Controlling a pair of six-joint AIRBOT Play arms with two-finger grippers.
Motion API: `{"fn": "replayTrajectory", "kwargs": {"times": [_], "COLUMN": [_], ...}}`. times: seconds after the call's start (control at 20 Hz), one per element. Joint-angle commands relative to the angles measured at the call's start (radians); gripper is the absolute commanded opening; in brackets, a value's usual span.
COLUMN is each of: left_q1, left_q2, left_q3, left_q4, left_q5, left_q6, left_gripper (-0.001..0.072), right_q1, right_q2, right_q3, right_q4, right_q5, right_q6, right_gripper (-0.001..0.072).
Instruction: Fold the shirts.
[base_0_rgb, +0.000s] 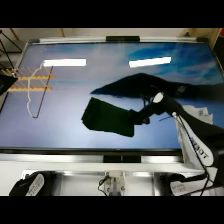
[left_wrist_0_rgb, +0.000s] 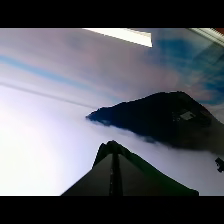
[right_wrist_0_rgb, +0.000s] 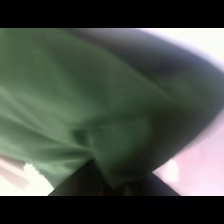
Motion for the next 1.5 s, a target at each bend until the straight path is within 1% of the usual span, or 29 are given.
{"fn": "replayTrajectory", "kwargs": {"times": [0.0, 0.05, 0.15, 0.2, 0.3, 0.4, 0.55, 0.75, 0.8, 0.95, 1.0, 1.1, 1.3, 1.45], "left_q1": [0.0, 0.0, 0.0, 0.0, 0.0, 0.0, 0.0, 0.0, 0.0, 0.0, 0.0, 0.0, -0.008, -0.008], "left_q2": [0.001, 0.001, 0.001, 0.001, 0.001, 0.001, 0.001, 0.002, 0.002, 0.003, 0.003, 0.003, 0.003, 0.003], "left_q3": [0.0, 0.0, 0.0, 0.0, 0.0, 0.0, 0.0, 0.0, 0.0, 0.0, 0.0, 0.0, 0.0, 0.0], "left_q4": [0.0, 0.0, 0.0, 0.0, 0.0, 0.0, 0.0, -0.001, -0.004, -0.004, -0.004, -0.004, -0.004, -0.004], "left_q5": [0.0, 0.0, 0.0, 0.0, 0.0, 0.0, 0.0, -0.001, -0.001, -0.002, -0.002, 0.0, 0.0, 0.0], "left_q6": [-0.001, 0.0, 0.0, 0.0, 0.0, 0.0, 0.0, 0.003, 0.023, 0.027, 0.027, 0.027, 0.05, 0.058], "left_gripper": [0.0034, 0.0034, 0.0034, 0.0034, 0.0035, 0.0036, 0.0036, 0.0035, 0.0035, 0.0036, 0.0036, 0.0035, 0.0035, 0.0035], "right_q1": [-0.021, -0.043, -0.115, -0.168, -0.293, -0.431, -0.622, -0.815, -0.853, -0.941, -0.959, -0.976, -0.975, -0.976], "right_q2": [-0.004, 0.019, 0.084, 0.124, 0.199, 0.265, 0.342, 0.397, 0.399, 0.407, 0.412, 0.415, 0.444, 0.519], "right_q3": [0.031, 0.069, 0.179, 0.241, 0.358, 0.457, 0.538, 0.539, 0.539, 0.539, 0.539, 0.539, 0.504, 0.32], "right_q4": [0.211, 0.223, 0.212, 0.198, 0.164, 0.115, 0.003, -0.146, -0.184, -0.279, -0.315, -0.408, -0.594, -0.656], "right_q5": [-0.026, 0.002, 0.078, 0.12, 0.196, 0.278, 0.405, 0.523, 0.545, 0.58, 0.615, 0.729, 0.729, 0.731], "right_q6": [-0.198, -0.226, -0.224, -0.195, -0.08, 0.002, 0.071, 0.077, 0.077, 0.08, 0.081, 0.081, 0.125, 0.126], "right_gripper": [0.0069, 0.0068, 0.0068, 0.0068, 0.0068, 0.0068, 0.0068, 0.0068, 0.0068, 0.0068, 0.0068, 0.0068, 0.0068, 0.0068]}}
